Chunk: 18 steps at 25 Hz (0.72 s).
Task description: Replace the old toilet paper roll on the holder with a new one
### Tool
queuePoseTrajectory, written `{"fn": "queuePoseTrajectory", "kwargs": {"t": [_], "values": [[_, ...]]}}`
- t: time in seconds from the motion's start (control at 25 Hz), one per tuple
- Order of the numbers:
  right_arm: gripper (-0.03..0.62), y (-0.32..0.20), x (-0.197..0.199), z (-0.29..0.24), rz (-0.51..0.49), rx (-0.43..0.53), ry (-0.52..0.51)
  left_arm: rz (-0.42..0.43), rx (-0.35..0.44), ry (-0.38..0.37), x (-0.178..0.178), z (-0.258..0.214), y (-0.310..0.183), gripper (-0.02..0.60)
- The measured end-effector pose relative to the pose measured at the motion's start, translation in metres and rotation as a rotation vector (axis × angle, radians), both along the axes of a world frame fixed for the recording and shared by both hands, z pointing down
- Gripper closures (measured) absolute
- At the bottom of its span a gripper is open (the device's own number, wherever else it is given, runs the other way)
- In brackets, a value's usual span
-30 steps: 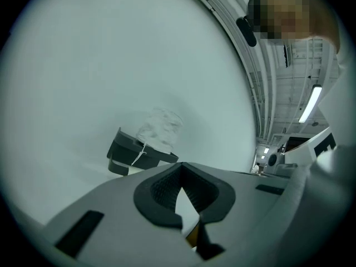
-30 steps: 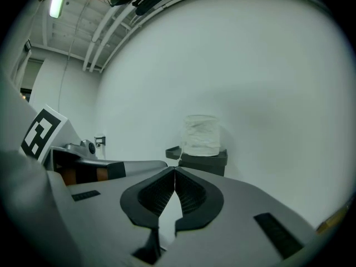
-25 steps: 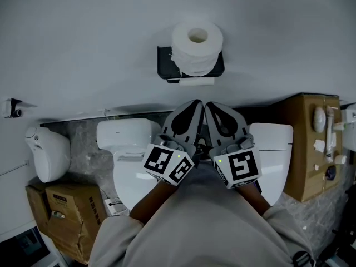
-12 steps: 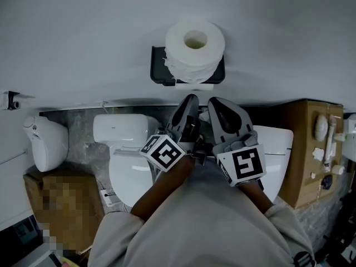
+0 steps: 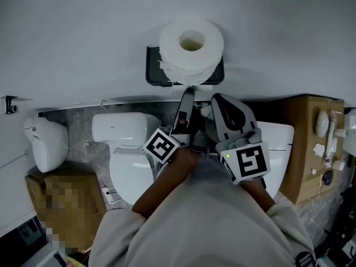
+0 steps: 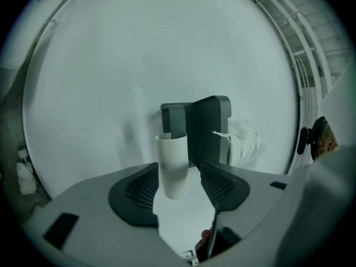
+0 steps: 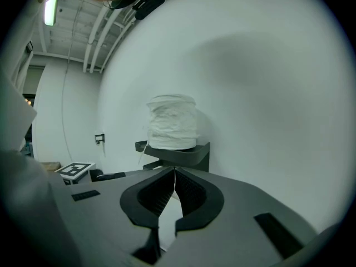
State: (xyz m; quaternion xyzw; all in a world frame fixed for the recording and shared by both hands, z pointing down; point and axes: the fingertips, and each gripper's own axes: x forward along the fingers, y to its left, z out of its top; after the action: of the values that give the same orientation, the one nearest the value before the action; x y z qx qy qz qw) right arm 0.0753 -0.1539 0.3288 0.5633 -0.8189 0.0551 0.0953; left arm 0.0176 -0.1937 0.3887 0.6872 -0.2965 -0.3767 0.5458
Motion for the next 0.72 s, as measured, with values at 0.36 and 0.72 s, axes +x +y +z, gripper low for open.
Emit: {"fn": "queuePoseTrajectory", "kwargs": {"t": [0.36, 0.72], "values": [[0.577, 0.002, 0.007, 0.002, 0.007, -0.005, 0.006, -0.019, -0.002, 0.043, 0.003, 0.0, -0.015, 0.345], [0.577, 0.005, 0.015, 0.001, 0.019, -0.005, 0.0, -0.015, 0.004, 0.087, 0.004, 0.002, -0.026, 0.347]]}}
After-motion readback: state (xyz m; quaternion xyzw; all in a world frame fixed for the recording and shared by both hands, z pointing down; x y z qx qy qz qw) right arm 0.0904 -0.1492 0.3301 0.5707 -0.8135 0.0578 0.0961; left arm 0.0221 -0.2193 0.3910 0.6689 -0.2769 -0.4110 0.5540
